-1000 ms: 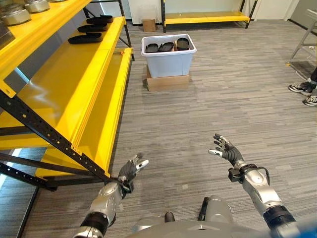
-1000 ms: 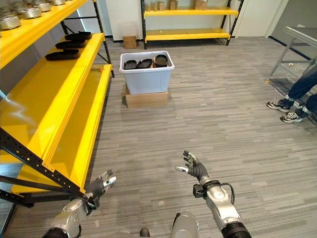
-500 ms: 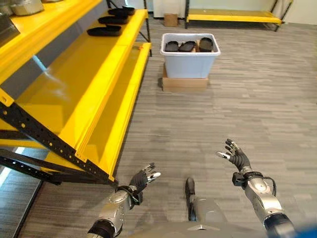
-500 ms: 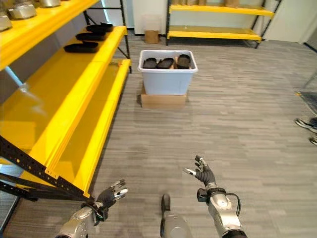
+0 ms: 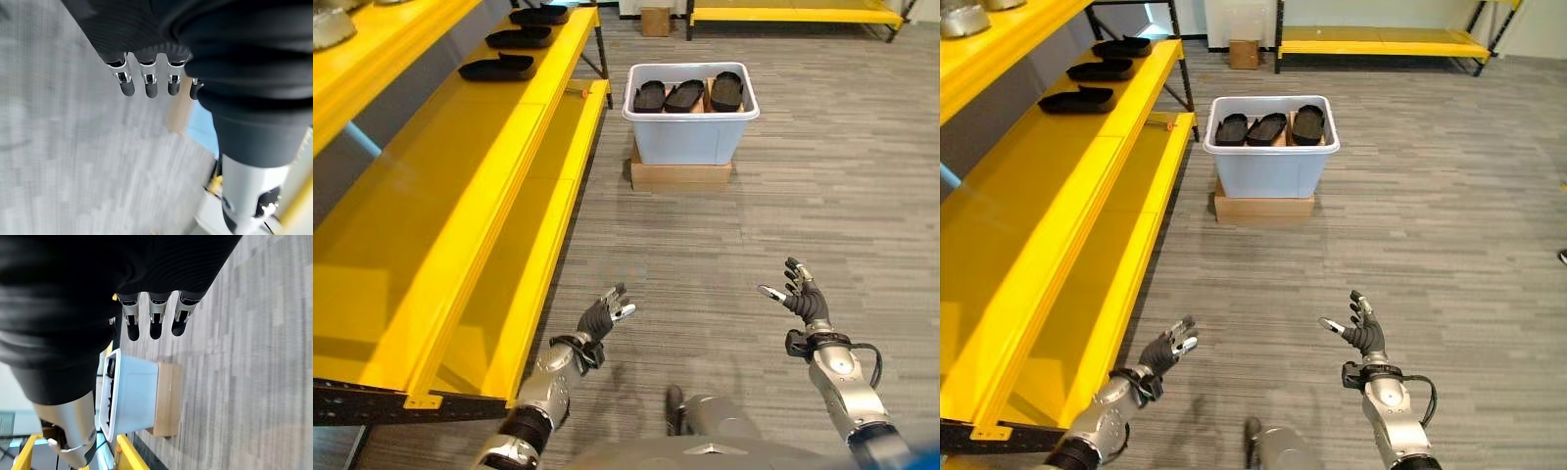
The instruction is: Move parts from the plastic box to the shelf.
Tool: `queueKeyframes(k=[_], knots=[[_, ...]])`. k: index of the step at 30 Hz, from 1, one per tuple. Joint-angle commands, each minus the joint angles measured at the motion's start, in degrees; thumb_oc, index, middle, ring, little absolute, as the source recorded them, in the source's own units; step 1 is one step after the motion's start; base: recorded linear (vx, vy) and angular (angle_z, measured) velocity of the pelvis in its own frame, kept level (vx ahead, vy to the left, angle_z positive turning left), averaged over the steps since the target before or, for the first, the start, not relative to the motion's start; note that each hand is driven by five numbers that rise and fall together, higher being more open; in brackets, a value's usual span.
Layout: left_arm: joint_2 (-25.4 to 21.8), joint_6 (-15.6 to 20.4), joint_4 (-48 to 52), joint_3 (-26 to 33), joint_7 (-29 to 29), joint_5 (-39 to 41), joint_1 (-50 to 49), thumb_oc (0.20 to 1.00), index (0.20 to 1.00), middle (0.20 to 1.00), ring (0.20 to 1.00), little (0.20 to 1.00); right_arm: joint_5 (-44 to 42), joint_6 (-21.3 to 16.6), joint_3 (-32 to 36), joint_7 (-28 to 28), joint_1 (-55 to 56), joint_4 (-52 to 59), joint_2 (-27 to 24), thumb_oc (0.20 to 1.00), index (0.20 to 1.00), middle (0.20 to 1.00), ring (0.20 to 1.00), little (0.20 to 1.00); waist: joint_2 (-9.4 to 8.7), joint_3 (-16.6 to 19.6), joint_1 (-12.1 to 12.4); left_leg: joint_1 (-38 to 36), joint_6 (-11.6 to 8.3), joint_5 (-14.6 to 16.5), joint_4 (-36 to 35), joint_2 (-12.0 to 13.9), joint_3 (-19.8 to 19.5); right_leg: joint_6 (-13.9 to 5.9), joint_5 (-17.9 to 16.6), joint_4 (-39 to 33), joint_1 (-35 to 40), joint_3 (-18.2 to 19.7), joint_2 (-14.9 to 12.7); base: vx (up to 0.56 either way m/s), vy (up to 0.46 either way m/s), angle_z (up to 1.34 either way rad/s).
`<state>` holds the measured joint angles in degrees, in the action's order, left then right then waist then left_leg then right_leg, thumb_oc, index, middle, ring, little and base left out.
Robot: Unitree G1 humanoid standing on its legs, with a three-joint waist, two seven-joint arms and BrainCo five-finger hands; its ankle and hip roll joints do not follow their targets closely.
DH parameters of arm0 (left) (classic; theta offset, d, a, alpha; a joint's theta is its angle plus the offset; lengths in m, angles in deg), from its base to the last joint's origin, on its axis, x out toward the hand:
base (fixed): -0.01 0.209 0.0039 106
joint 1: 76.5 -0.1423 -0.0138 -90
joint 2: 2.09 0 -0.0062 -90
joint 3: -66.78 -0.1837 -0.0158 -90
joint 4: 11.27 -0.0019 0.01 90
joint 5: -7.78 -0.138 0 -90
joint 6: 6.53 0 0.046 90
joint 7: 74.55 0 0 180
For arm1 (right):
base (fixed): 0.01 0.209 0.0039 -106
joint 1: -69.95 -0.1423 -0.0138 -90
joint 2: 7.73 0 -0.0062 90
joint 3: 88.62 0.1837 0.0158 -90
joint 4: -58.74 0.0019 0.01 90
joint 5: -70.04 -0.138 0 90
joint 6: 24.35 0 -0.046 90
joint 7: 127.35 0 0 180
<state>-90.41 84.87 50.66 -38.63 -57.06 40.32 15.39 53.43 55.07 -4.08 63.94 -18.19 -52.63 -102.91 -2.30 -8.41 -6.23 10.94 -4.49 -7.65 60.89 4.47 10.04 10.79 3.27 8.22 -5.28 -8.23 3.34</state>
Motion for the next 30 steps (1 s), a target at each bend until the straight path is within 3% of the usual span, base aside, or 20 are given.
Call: queueKeyframes(k=[1,2,4,5,7,9,11,15,23,26,27,29,30], knots=[[-0.2,1.1,2.0,0.6,-1.3,1.9,-1.4,1.000,1.000,1.000,1.000,1.000,0.8,-4.1,-0.3,-0.4,0.6,4.2,-1.5,1.000,1.000,1.000,1.000,1.000,-0.81,-1.4,-0.8,-4.6,3.92,4.3,-21.9,1.3,4.2,-8.84,-4.9,-7.9,8.2,1.2,-2.8,0.17,0.084,-0.45],[-0.3,1.1,2.0,0.7,-1.6,2.1,-1.5,1.000,1.000,1.000,1.000,1.000,1.0,-4.0,-0.4,-0.6,0.5,4.2,-1.4,1.000,1.000,1.000,1.000,1.000,-0.87,-1.5,-0.8,-4.8,4.09,4.5,-23.8,1.5,4.6,-8.96,-4.9,-7.9,8.4,1.6,-2.9,0.21,0.148,-0.44],[-0.6,1.5,1.5,1.2,-2.8,2.3,-1.5,1.000,1.000,1.000,1.000,1.000,0.9,-3.0,-0.8,-2.0,0.0,4.5,-1.2,1.000,1.000,1.000,1.000,1.000,-1.09,-2.0,-0.8,-4.9,4.01,3.5,-34.3,1.6,5.6,-9.58,-4.6,-7.9,9.6,3.2,-3.0,0.29,0.255,-0.69],[-0.7,2.0,0.0,1.9,-4.0,1.3,-1.3,1.000,1.000,1.000,1.000,1.000,1.1,-1.9,-1.4,-3.4,0.3,4.8,-1.8,1.000,1.000,1.000,1.000,1.000,-0.61,-2.2,-0.3,-4.7,3.09,0.2,-50.6,1.0,4.7,-10.71,-4.7,-9.1,11.8,4.2,-2.8,0.41,0.344,-0.64],[-1.0,3.0,-1.4,3.0,-4.6,-0.5,-1.9,1.000,1.000,1.000,1.000,1.000,0.0,-1.8,-2.3,-4.6,1.1,4.5,-2.6,1.000,1.000,1.000,1.000,1.000,-0.04,-2.4,0.9,-3.7,1.53,-4.0,-61.0,1.9,1.8,-11.24,-4.0,-9.4,13.9,5.8,-2.5,0.47,0.343,-0.33],[-0.9,3.2,-2.1,3.7,-4.7,-1.0,-2.0,1.000,1.000,1.000,1.000,1.000,-0.3,-2.3,-2.7,-5.5,1.1,3.9,-2.7,1.000,1.000,1.000,1.000,1.000,-0.04,-2.4,1.3,-2.8,1.35,-4.1,-62.2,2.2,1.0,-11.38,-3.4,-9.2,14.7,6.1,-2.8,0.26,0.199,-0.48],[-1.2,4.8,-4.1,4.4,-4.9,-1.2,-2.6,1.000,1.000,1.000,1.000,1.000,-0.3,-3.3,-3.6,-7.6,0.4,2.8,-2.8,1.000,1.000,1.000,1.000,1.000,0.04,-2.1,2.0,-3.9,1.83,-2.4,-62.2,1.7,1.0,-12.02,-1.7,-8.4,16.0,6.1,-3.9,0.29,0.251,-0.49],[-1.8,4.5,-5.3,4.0,-5.0,-2.6,-2.6,1.000,1.000,1.000,1.000,1.000,-3.5,-2.0,-3.9,-7.4,0.6,3.9,-1.9,1.000,1.000,1.000,1.000,1.000,0.26,-2.4,2.3,-6.7,3.68,1.7,-60.2,-0.1,1.4,-12.77,0.0,-5.6,15.3,3.6,-5.6,0.24,0.194,-0.50],[-3.7,5.6,-6.5,2.8,-7.0,-8.3,-3.6,1.000,1.000,1.000,1.000,1.000,-4.3,-2.4,-6.5,-5.4,-3.2,3.7,2.1,1.000,1.000,1.000,1.000,1.000,1.08,-1.9,4.9,-9.2,7.07,5.8,-59.9,-3.6,0.1,-14.04,0.9,1.8,12.0,1.8,-7.5,0.13,0.157,-0.21],[-3.7,6.3,-9.2,3.1,-7.2,-9.1,-3.7,1.000,1.000,1.000,1.000,1.000,-3.1,-1.8,-7.0,-4.0,-4.7,3.7,2.8,1.000,1.000,1.000,1.000,1.000,0.91,-1.2,4.8,-9.9,9.00,7.5,-59.3,-5.5,0.0,-15.07,-1.7,10.3,10.6,3.3,-6.4,0.14,0.254,-0.26],[-3.7,6.7,-10.1,3.4,-6.8,-9.8,-3.7,1.000,1.000,1.000,1.000,1.000,-2.6,-1.8,-7.3,-3.6,-4.9,3.7,3.0,1.000,1.000,1.000,1.000,1.000,0.64,-1.1,5.0,-10.4,9.83,8.1,-59.4,-6.3,0.0,-16.32,-4.1,16.2,9.2,2.5,-7.0,0.09,0.218,0.02],[-3.5,7.1,-10.6,3.6,-5.7,-10.0,-3.9,1.000,1.000,1.000,1.000,1.000,-2.1,-2.2,-7.6,-2.7,-5.2,3.4,3.6,1.000,1.000,1.000,1.000,1.000,1.35,-1.4,5.7,-11.3,10.95,9.0,-59.4,-6.3,0.3,-17.60,-8.0,28.1,4.4,-0.2,-9.8,0.22,0.232,-0.04],[-3.3,8.7,-9.6,3.6,-6.4,-9.2,-6.0,1.000,1.000,1.000,1.000,1.000,-1.7,-2.6,-8.0,-3.4,-6.8,2.7,3.1,1.000,1.000,1.000,1.000,1.000,2.07,-3.0,5.8,-16.8,10.51,10.1,-61.6,-5.5,1.5,-17.40,-8.8,27.6,-3.7,-2.9,-12.5,0.44,0.020,-0.16]])
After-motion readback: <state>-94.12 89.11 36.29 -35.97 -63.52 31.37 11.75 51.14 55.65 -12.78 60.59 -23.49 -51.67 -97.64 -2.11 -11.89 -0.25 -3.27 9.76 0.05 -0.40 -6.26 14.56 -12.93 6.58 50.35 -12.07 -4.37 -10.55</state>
